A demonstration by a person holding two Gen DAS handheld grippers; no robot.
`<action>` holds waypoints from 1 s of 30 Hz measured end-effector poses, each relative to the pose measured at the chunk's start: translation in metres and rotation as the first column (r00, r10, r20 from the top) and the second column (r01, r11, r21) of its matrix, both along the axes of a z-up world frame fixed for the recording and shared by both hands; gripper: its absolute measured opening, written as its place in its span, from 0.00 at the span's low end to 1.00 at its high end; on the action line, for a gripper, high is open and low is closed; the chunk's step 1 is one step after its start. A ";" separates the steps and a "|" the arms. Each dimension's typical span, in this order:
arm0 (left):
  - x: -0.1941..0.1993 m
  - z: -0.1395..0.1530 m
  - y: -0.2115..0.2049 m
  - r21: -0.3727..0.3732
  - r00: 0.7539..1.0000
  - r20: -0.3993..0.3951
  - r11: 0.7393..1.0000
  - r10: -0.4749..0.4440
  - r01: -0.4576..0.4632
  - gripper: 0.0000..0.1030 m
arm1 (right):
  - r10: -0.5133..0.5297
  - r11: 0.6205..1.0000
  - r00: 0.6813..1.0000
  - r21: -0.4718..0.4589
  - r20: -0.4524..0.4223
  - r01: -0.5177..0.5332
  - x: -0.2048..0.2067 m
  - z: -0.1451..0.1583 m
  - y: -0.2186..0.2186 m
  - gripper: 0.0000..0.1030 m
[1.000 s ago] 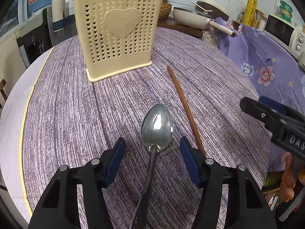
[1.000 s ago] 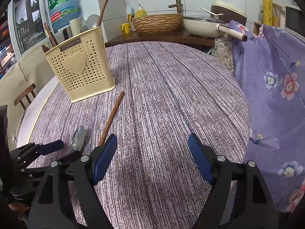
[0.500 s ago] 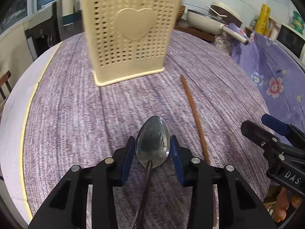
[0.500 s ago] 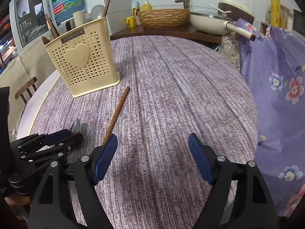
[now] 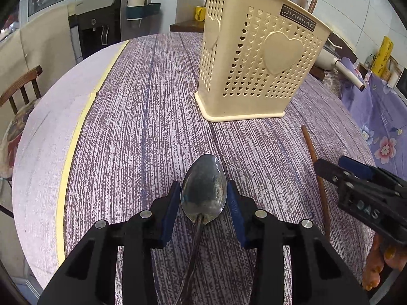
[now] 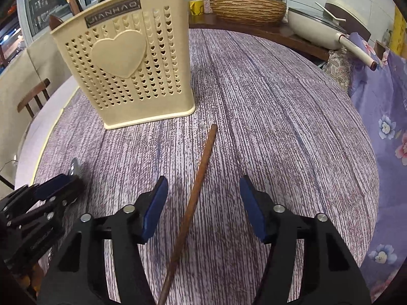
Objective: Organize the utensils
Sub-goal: 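Close the left tool on the spoon while the right grasps the wooden chopstick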
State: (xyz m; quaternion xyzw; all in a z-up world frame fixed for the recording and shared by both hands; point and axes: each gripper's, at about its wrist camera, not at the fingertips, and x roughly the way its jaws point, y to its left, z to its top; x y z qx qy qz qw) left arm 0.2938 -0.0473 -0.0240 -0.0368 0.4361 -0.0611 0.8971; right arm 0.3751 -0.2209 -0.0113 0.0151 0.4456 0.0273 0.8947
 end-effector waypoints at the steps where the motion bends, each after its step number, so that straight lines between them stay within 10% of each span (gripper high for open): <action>1: -0.001 0.000 0.000 0.002 1.000 0.001 1.000 0.000 0.000 0.37 | -0.004 1.000 1.000 -0.001 -0.008 0.004 0.004 -0.001 0.001 0.53; 22: 0.000 -0.001 0.002 0.006 1.000 0.008 1.000 0.003 -0.003 0.37 | -0.017 0.999 1.000 -0.035 -0.004 0.017 0.032 -0.012 0.016 0.11; 30: 0.000 0.000 0.002 0.004 1.000 0.011 1.000 0.009 -0.009 0.37 | -0.009 1.000 1.000 -0.011 -0.002 0.009 0.030 -0.011 0.014 0.09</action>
